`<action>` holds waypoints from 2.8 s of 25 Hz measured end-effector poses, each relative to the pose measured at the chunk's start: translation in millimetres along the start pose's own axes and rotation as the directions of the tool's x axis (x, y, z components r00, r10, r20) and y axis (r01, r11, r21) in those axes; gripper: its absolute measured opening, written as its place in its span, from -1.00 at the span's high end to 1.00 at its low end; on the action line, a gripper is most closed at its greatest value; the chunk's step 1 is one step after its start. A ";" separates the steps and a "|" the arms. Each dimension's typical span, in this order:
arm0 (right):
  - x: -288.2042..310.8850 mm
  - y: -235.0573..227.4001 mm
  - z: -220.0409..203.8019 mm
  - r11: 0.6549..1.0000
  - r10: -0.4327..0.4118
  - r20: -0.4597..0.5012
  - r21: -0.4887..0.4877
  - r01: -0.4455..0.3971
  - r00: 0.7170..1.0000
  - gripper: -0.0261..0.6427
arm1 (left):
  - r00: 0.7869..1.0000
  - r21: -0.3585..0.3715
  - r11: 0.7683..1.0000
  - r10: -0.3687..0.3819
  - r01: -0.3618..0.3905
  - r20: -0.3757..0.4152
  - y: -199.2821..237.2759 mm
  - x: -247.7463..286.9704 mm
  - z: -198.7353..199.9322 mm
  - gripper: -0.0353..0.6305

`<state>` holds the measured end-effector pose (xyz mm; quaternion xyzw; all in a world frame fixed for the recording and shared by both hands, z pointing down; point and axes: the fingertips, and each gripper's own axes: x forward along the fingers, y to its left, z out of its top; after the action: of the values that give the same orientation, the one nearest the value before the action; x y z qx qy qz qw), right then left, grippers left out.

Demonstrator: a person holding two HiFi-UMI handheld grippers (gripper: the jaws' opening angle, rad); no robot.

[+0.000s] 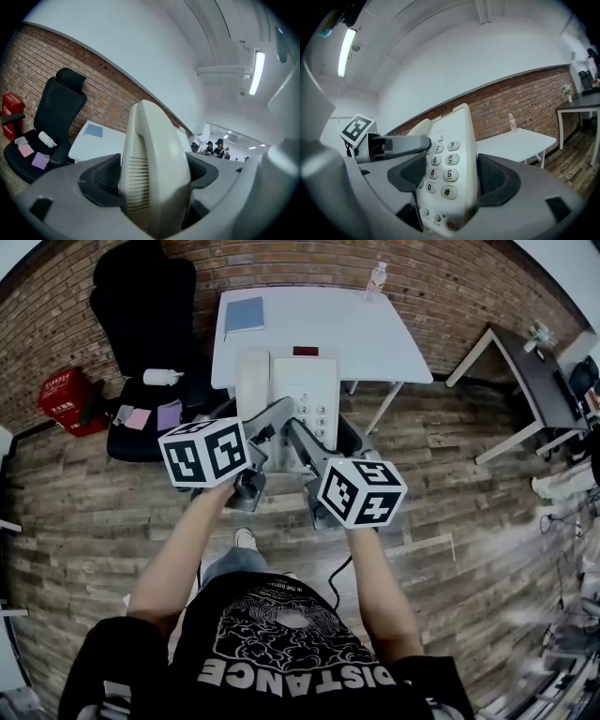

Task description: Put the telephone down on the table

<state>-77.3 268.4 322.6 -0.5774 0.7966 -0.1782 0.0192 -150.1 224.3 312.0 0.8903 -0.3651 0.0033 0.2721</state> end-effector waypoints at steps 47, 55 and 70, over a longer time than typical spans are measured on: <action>294.7 -135.7 81.4 0.988 -0.149 -0.065 0.020 0.151 0.987 -0.10 | 0.989 -0.080 0.990 -0.122 0.115 -0.088 178.7 263.0 134.7 -0.30; 316.6 -154.9 86.5 0.990 -0.132 -0.059 0.033 0.134 0.989 -0.10 | 0.991 -0.074 0.993 -0.103 0.096 -0.089 189.3 287.7 140.9 -0.30; 401.2 -262.1 112.3 0.998 -0.010 -0.108 0.061 0.017 0.994 -0.10 | 0.997 -0.099 0.995 0.021 -0.028 -0.073 216.2 411.0 159.8 -0.30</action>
<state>55.1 -203.5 368.0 -0.5715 0.7866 -0.2335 -0.0070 -20.5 -246.6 364.2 0.8703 -0.3657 0.0202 0.3293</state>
